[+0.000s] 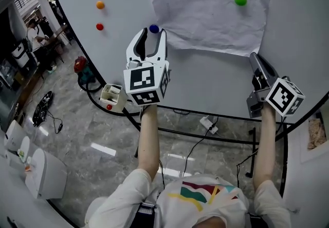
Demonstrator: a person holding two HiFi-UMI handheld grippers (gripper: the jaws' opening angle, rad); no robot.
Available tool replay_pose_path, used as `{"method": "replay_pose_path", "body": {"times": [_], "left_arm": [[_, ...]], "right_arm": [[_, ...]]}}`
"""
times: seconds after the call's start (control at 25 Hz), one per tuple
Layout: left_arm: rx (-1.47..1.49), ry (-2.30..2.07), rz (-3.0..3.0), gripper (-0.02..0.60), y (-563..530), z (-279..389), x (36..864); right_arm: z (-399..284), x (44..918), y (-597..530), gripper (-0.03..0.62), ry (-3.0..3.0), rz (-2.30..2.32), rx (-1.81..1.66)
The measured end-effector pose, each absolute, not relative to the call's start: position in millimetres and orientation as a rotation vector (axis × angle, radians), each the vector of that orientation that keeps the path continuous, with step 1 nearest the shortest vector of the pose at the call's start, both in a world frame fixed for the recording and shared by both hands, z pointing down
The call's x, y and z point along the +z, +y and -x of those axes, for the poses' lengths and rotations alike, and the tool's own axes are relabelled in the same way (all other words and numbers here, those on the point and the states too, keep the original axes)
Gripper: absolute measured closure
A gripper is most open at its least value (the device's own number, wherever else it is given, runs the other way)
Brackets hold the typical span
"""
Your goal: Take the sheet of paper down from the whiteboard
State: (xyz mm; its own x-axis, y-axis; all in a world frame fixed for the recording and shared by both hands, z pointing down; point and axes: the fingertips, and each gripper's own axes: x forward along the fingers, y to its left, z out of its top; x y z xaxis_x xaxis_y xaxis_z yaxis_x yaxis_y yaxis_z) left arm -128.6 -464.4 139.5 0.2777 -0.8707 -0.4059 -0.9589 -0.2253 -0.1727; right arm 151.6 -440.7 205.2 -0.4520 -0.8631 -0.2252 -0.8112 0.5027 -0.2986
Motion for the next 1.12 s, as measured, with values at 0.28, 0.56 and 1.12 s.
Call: {"method": "replay_pose_path", "body": {"times": [0.28, 0.56, 1.12], "left_arm": [[0.311, 1.342, 2.255, 0.365, -421, 13, 93], [0.171, 1.232, 2.253, 0.367, -422, -82, 57], [0.134, 1.280, 2.196, 0.420, -429, -95, 47]], "right_arm": [[-156, 204, -435, 0.580, 2.402, 1.416, -0.176], [-158, 201, -429, 0.580, 2.431, 1.425, -0.157], [-163, 203, -422, 0.580, 2.480, 1.484, -0.087]]}}
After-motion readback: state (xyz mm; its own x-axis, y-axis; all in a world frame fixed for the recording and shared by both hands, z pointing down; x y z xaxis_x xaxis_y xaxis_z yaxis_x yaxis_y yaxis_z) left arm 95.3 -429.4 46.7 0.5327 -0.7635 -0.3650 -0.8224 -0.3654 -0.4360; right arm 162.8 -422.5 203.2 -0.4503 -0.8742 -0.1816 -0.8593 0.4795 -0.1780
